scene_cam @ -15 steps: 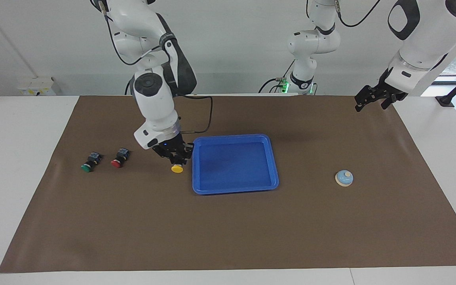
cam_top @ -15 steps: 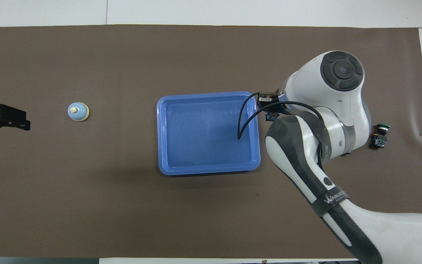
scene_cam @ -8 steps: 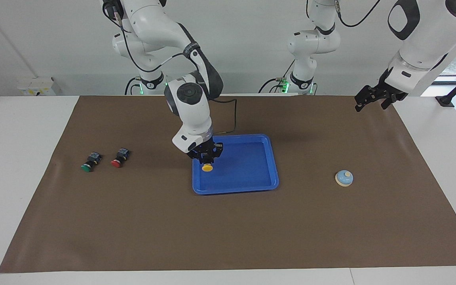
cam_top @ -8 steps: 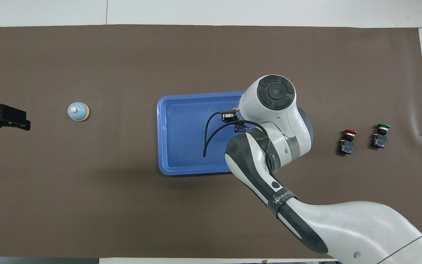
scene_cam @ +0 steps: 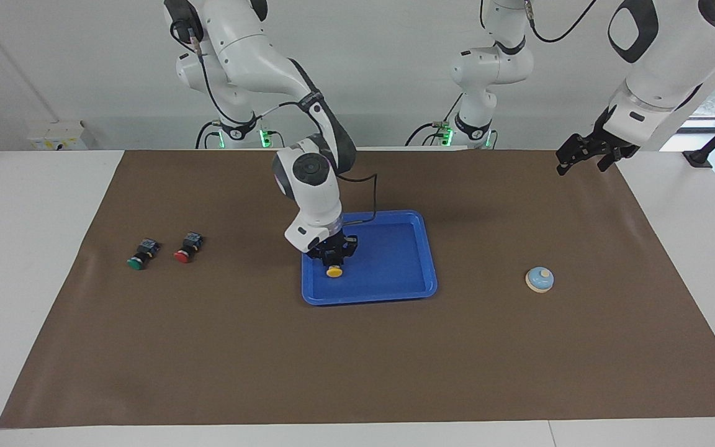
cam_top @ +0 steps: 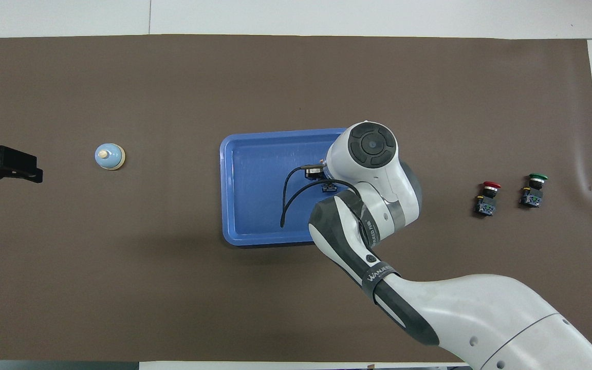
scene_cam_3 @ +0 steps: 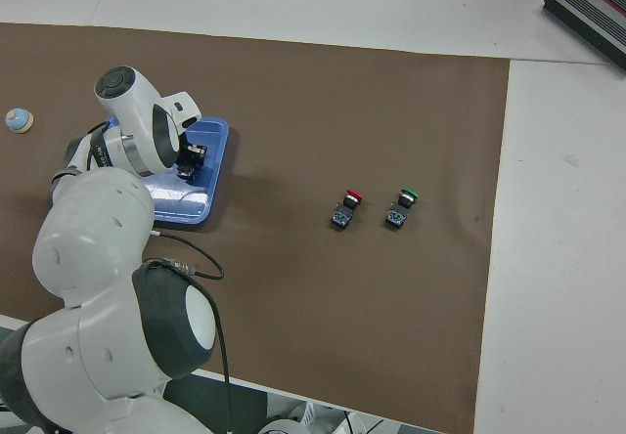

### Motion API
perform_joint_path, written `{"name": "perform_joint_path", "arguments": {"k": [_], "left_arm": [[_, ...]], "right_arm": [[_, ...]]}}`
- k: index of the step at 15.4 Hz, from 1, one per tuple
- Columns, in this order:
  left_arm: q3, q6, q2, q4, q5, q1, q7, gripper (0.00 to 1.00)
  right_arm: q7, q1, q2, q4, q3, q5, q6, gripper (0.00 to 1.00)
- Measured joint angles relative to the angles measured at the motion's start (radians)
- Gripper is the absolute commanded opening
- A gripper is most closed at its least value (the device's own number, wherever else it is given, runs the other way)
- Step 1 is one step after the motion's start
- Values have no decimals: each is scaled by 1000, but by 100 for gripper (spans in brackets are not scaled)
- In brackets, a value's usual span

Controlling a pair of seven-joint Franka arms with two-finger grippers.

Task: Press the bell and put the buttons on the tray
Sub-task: 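Carry the yellow button over the blue tray and lower it, then release the yellow button and move the right gripper to the red button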

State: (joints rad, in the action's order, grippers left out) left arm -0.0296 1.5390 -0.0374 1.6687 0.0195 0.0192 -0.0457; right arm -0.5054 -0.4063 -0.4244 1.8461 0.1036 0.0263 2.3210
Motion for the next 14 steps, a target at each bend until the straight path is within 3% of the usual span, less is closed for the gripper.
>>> {"name": "perform_joint_path", "arguments": {"k": [4,7,10,14], "left_arm": [[0,0,0,0,0,0,0,100],[0,0,0,0,0,0,0,100],[0,0,0,0,0,0,0,100],[0,0,0,0,0,0,0,100]], "right_arm": [[-40,1,3,-14,-5,0,-11,100],[-57,25,24,-83,-13,0,-132,100],[-56,96,89,-135,-17,-1,-265,100],[28,231,180,-133,-21,-23,-399,100]]}}
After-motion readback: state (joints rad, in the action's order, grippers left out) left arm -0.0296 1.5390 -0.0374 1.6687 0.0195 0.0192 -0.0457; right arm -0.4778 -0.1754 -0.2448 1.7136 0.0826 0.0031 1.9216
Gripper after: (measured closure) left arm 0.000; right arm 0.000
